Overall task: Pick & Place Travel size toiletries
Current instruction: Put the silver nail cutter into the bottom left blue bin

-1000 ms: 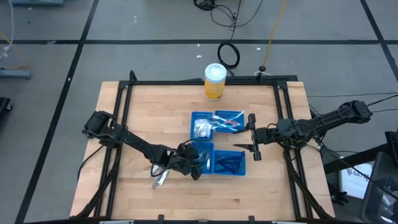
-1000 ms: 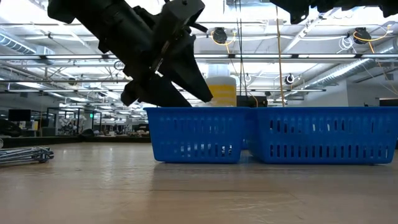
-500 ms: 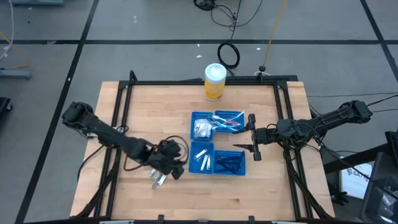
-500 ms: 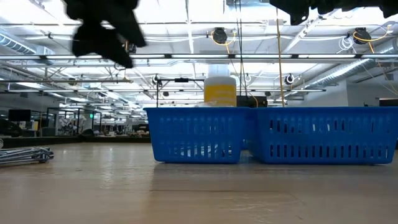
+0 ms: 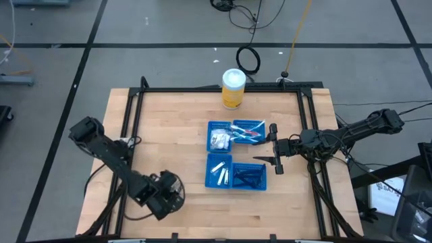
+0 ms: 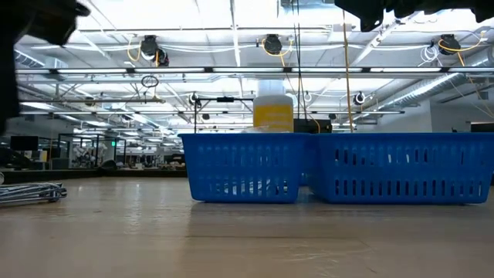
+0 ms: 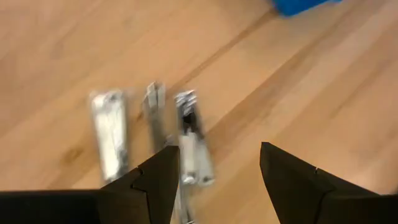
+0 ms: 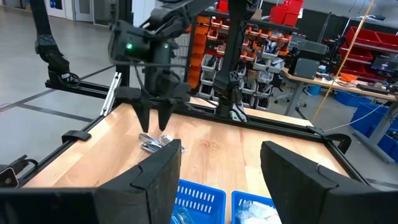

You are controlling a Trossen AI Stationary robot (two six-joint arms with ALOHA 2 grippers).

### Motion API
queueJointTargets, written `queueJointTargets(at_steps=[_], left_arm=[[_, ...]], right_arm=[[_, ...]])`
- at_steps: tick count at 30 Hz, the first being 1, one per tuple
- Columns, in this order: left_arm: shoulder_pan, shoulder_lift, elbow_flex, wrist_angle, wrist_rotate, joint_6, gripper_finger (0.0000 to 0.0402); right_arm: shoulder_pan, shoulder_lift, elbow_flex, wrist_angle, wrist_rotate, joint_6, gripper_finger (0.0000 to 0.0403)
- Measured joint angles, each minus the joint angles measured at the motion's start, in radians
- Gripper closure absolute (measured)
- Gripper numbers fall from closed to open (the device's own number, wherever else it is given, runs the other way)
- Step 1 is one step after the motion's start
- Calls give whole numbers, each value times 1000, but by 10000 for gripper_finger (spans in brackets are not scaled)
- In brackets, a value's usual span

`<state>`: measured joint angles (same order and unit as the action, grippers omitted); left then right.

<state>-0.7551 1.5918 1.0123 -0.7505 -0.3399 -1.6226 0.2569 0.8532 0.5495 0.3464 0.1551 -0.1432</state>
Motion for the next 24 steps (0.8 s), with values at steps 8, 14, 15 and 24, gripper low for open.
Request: queueJointTargets(at_steps=[8, 14, 15, 24], left_arm=[[-56, 73, 0, -113, 95, -138, 183], [-51, 102, -3, -210, 159, -181, 183], [-50, 102, -7, -211, 152, -186, 183], [-10, 103, -83, -113, 137, -159, 183]], right_arm=[[0, 0, 0, 0, 0, 0, 195], [0, 0, 0, 0, 0, 0, 195], [0, 0, 0, 0, 0, 0, 195], [0, 0, 0, 0, 0, 1, 195]])
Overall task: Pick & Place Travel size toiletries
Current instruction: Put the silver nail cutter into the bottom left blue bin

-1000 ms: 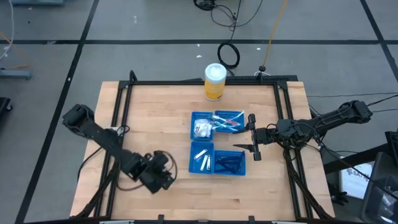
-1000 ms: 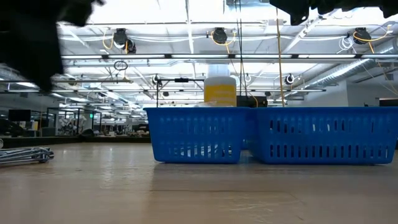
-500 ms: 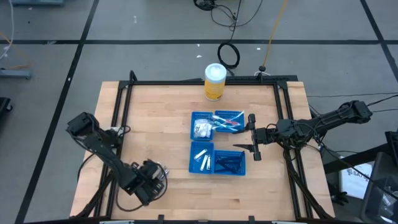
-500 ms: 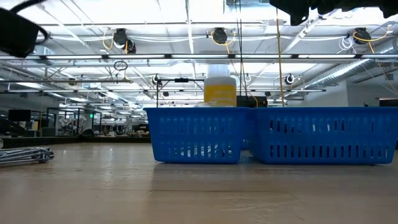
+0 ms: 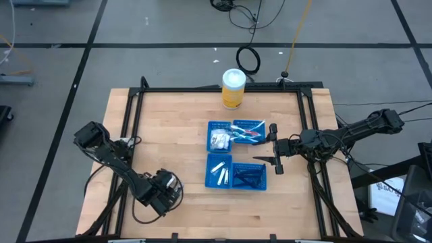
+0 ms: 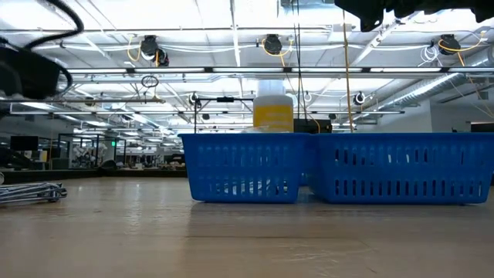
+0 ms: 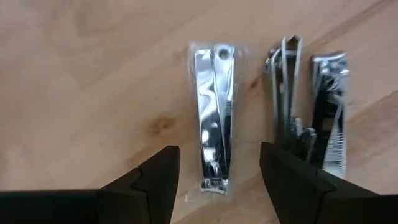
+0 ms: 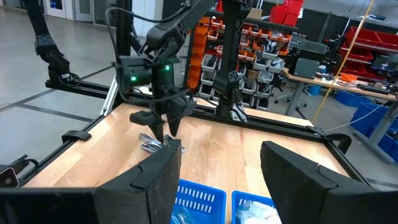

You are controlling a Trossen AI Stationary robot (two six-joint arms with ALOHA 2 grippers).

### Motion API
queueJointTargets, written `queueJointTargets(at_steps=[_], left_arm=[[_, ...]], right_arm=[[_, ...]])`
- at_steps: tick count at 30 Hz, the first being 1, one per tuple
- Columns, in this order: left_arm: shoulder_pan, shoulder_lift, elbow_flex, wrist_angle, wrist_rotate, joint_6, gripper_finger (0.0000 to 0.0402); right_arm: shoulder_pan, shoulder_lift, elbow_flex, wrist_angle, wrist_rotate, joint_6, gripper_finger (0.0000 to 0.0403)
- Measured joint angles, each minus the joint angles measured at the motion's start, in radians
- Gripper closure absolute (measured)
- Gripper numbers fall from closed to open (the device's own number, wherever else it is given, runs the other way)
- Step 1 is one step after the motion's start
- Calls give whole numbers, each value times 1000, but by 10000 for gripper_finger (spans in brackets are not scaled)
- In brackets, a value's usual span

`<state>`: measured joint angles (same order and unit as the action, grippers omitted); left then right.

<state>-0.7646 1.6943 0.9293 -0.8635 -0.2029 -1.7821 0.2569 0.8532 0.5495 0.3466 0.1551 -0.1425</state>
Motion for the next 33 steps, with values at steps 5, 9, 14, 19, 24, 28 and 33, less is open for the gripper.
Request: queueJointTargets(at_steps=[5, 9, 14, 19, 24, 28, 33], left_arm=[[23, -5, -62, 79, 27, -1, 183], [25, -4, -78, 114, -14, 21, 183], [26, -3, -80, 142, -29, 46, 183], [26, -2, -80, 144, -23, 24, 183], [26, -2, -81, 145, -22, 15, 183], [26, -1, -81, 147, -21, 16, 183], [26, -1, -81, 148, -18, 19, 183]], right_arm=[[0, 0, 0, 0, 0, 0, 195], [0, 0, 0, 0, 0, 0, 195], [0, 0, 0, 0, 0, 0, 195], [0, 0, 0, 0, 0, 0, 195], [0, 0, 0, 0, 0, 0, 195], [0, 0, 0, 0, 0, 0, 195], [0, 0, 0, 0, 0, 0, 195]])
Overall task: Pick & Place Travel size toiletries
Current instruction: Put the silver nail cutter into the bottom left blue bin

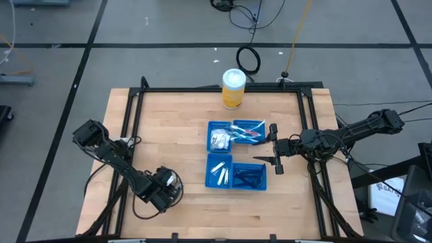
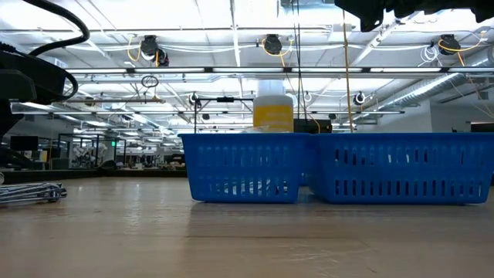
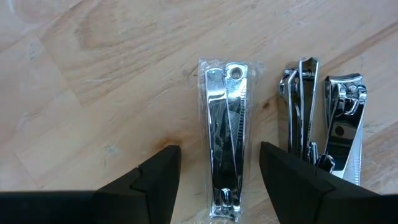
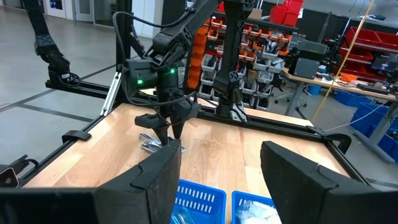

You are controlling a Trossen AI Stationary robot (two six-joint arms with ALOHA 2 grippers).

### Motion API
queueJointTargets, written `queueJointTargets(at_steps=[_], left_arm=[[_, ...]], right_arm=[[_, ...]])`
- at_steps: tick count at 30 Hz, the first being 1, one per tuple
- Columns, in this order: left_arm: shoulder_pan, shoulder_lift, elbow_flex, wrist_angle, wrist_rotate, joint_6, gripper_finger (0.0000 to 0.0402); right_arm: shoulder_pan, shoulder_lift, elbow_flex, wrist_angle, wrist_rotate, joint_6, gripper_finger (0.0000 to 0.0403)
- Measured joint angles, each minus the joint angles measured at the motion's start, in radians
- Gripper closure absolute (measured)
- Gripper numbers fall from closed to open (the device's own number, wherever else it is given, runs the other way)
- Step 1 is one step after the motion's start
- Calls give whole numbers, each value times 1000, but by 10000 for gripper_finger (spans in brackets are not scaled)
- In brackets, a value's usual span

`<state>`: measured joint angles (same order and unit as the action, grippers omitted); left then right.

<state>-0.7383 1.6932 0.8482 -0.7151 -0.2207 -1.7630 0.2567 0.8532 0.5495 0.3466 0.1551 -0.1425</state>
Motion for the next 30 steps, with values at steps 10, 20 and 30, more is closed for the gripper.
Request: queueJointTargets(at_steps=[10, 20, 30], left_arm=[[0, 0, 0, 1, 9, 6, 191], [-1, 0, 1, 13, 3, -41, 345], [-2, -16, 4, -1, -6, -37, 367]], right_arm=[[0, 0, 0, 0, 0, 0, 195], [0, 0, 0, 0, 0, 0, 195], [0, 0, 0, 0, 0, 0, 195]])
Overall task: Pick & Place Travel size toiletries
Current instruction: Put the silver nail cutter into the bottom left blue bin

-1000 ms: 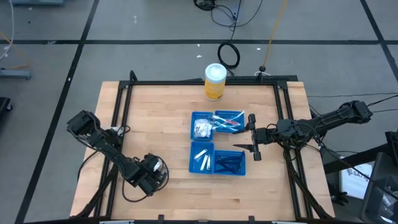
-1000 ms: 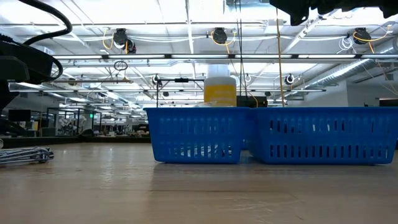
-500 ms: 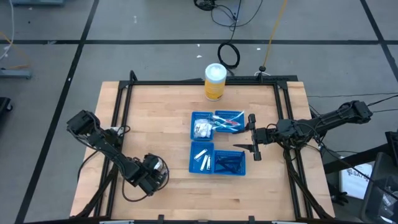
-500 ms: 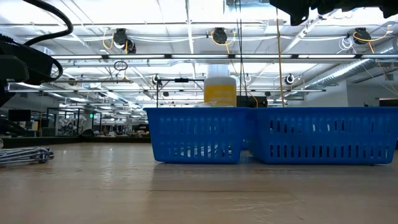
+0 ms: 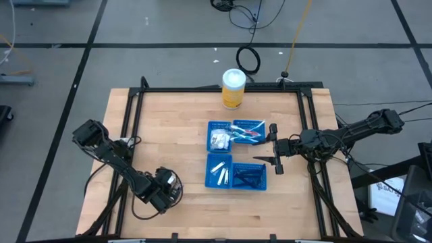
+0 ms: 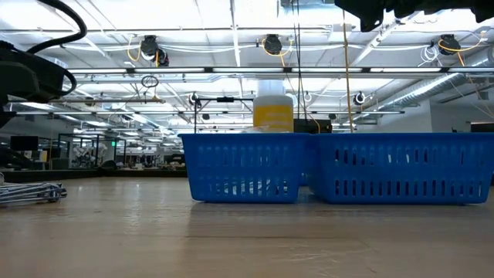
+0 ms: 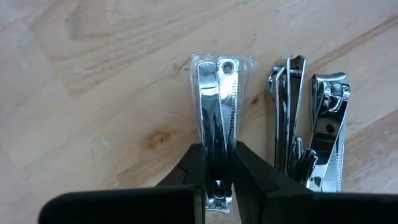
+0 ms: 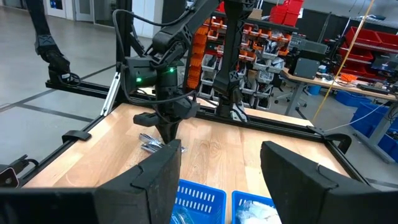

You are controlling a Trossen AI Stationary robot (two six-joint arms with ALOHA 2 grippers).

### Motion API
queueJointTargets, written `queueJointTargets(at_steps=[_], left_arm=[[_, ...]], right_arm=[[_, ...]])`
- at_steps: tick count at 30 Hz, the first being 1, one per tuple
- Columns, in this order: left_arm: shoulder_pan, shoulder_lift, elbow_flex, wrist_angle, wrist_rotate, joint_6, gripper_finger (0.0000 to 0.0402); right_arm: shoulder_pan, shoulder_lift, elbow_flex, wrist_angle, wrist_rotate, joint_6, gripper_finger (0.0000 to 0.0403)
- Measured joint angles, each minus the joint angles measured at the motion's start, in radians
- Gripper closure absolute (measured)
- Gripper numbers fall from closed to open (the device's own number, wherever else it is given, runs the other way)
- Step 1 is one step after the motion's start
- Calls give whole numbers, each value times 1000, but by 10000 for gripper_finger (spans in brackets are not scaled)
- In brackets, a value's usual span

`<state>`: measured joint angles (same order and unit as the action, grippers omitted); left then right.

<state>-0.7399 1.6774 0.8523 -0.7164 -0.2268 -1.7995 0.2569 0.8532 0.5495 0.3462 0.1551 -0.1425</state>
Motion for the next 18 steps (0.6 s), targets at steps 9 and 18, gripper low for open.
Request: queueJointTargets(at_steps=[9, 18], left_arm=[[2, -38, 80, -58, -174, 70, 366], [55, -40, 201, -22, -373, 309, 357]], right_arm=[[0, 0, 0, 0, 0, 0, 195], [0, 0, 0, 0, 0, 0, 195]])
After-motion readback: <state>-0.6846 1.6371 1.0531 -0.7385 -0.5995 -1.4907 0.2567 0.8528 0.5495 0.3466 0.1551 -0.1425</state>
